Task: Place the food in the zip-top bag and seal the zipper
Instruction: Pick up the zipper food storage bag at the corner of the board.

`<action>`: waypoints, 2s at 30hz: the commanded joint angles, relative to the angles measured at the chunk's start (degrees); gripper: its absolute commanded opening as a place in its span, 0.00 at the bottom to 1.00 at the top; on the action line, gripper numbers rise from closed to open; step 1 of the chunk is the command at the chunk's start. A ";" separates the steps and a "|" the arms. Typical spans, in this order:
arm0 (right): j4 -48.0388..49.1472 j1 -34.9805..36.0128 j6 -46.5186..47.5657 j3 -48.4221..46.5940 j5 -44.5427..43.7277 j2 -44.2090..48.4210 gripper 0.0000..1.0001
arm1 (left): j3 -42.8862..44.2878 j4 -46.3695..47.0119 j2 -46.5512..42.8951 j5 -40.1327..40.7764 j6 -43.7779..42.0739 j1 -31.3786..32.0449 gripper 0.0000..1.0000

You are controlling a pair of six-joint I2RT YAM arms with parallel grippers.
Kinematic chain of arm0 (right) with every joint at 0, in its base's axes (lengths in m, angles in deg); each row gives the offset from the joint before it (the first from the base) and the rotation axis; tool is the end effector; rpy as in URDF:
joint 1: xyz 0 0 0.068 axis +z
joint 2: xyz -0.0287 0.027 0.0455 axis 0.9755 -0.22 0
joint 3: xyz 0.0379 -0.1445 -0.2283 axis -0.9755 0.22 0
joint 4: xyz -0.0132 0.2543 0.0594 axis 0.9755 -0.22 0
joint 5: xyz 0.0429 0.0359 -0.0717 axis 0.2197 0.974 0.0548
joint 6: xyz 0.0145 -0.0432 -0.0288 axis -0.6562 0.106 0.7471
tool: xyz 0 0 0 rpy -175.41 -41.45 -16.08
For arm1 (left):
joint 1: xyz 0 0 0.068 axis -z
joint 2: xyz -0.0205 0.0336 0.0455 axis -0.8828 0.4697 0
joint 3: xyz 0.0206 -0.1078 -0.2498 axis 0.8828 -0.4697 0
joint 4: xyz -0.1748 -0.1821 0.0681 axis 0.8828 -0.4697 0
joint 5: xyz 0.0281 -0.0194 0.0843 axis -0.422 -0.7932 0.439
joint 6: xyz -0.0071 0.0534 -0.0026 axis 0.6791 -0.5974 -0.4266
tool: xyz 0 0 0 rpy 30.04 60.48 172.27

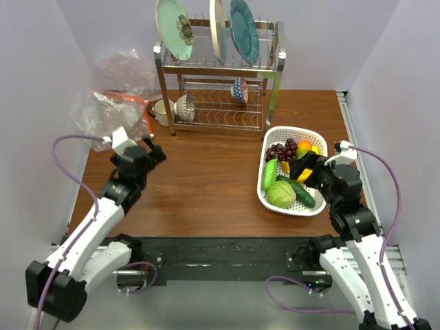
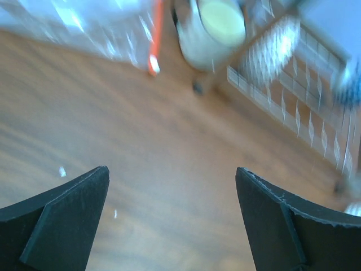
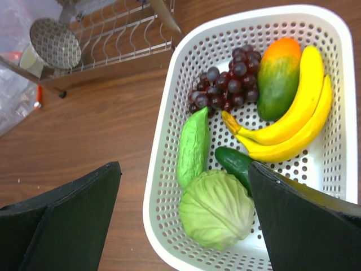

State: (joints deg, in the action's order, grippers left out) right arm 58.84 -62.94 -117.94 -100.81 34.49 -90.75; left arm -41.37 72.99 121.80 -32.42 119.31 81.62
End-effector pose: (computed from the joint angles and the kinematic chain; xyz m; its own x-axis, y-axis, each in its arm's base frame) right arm 0.1256 0.0276 0.3167 -0.3258 0.4036 -0.8550 0.0256 0.9077 0.4188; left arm 0.1935 -0.0506 0.2765 -0.2260 -0.5456 -0.8070 -0.3693 0.8146 -0.4473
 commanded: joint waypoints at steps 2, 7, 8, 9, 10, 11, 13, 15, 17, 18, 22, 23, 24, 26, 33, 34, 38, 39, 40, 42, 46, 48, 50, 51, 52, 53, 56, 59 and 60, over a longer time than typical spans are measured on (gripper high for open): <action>-0.25 -0.11 0.35 -3.39 3.64 -3.38 0.99 | 16.96 -9.39 9.67 2.58 4.32 -10.13 0.96; 0.90 -0.02 -0.01 -3.22 4.88 -3.56 0.98 | 25.69 -13.71 19.86 8.99 5.64 -15.93 0.95; 0.90 -0.02 -0.01 -3.22 4.79 -3.56 0.99 | 27.70 -13.88 21.18 9.26 5.64 -16.73 0.95; 0.90 -0.11 -0.01 -3.22 4.52 -3.65 0.99 | 28.68 -14.49 23.89 9.52 5.55 -18.22 0.95; 0.81 -0.11 0.08 -3.22 4.61 -3.56 0.98 | 30.60 -14.58 25.23 9.35 5.29 -18.93 0.94; 0.72 -0.11 0.34 -3.22 4.61 -3.73 0.99 | 31.67 -14.67 26.63 9.52 4.94 -19.37 0.94; 0.55 -0.02 0.34 -3.22 4.70 -3.82 0.98 | 34.56 -15.11 31.03 9.88 4.50 -21.38 0.93; 0.28 -0.02 0.52 -3.22 4.70 -3.82 0.98 | 36.59 -16.07 35.41 9.53 4.85 -23.58 0.93; 0.19 -0.02 0.35 -3.13 4.96 -3.82 0.98 | 38.70 -16.78 38.23 7.25 6.25 -25.78 0.91; 0.28 -0.02 0.34 -3.04 4.96 -3.91 0.98 | 39.06 -16.00 40.60 5.94 6.43 -27.70 0.90; 0.46 -0.02 0.17 -3.48 4.79 -4.26 0.98 | 41.07 -13.18 46.93 1.27 7.31 -30.45 0.86; 0.46 -0.11 0.34 -3.57 4.52 -4.35 0.98 | 41.69 -12.40 49.56 1.00 7.31 -30.71 0.86; 0.46 -0.02 0.43 -3.83 4.43 -4.52 0.98 | 42.39 -11.95 50.98 -0.22 7.31 -31.06 0.85; 0.19 -0.02 0.69 -4.18 4.00 -4.96 0.98 | 44.94 -10.90 55.27 -1.98 6.96 -31.33 0.85; -0.77 -0.02 1.14 -5.24 3.82 -6.55 0.98 | 54.35 -12.56 65.84 -10.16 6.87 -32.91 0.32; -0.69 -0.11 1.14 -5.24 3.91 -6.63 0.97 | 54.96 -12.74 66.11 -10.16 6.96 -33.08 0.21; 0.02 -0.02 0.87 -4.71 3.64 -6.72 0.97 | 52.08 -13.80 61.21 -8.41 7.23 -32.82 0.00; 0.19 -0.02 0.87 -4.71 3.64 -6.81 0.97 | 49.72 -13.97 59.62 -6.92 7.57 -32.82 0.00; 0.28 -0.02 0.96 -4.71 3.90 -6.98 0.97 | 48.56 -13.80 57.95 -6.21 7.84 -32.82 0.00; 0.45 -0.02 0.96 -4.53 4.08 -7.34 0.97 | 45.50 -13.79 52.77 -4.72 8.19 -32.91 0.00; 1.16 -0.11 0.43 -4.36 5.57 -8.21 0.97 | 41.35 -13.97 42.76 -3.40 8.19 -32.82 0.00; 1.60 -0.02 0.35 -4.36 6.36 -8.74 0.96 | 38.47 -13.45 39.67 -2.52 7.93 -32.82 0.00; 1.69 -0.11 0.17 -4.44 6.81 -9.10 0.96 | 35.74 -11.16 35.71 -3.39 7.58 -32.91 0.00; 1.95 -0.02 0.08 -4.45 6.89 -9.44 0.96 | 35.37 -11.24 34.83 -4.09 7.40 -32.91 0.00; 2.12 -0.11 -0.18 -4.36 6.81 -9.62 0.96 | 35.54 -12.72 33.43 -4.79 7.14 -33.00 0.00; 2.21 -0.02 -0.10 -4.36 6.89 -9.71 0.96 | 35.54 -13.78 32.63 -6.54 6.61 -32.91 0.00; 2.65 -0.02 -0.36 -4.10 6.89 -9.89 0.96 | 32.14 -14.15 27.45 -11.89 4.16 -32.82 0.00; 3.09 -0.02 -0.45 -3.74 7.94 -9.98 0.97 | 29.67 -16.07 21.74 -13.49 1.35 -32.91 0.00; 3.35 -0.02 -0.53 -3.48 8.21 -10.15 0.97 | 29.13 -16.34 20.25 -14.02 0.38 -32.91 0.00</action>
State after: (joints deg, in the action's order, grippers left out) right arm 59.17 -62.94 -117.94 -103.47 40.22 -100.76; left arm -9.68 58.13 148.84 -42.35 124.28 49.23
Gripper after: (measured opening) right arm 0.968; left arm 0.012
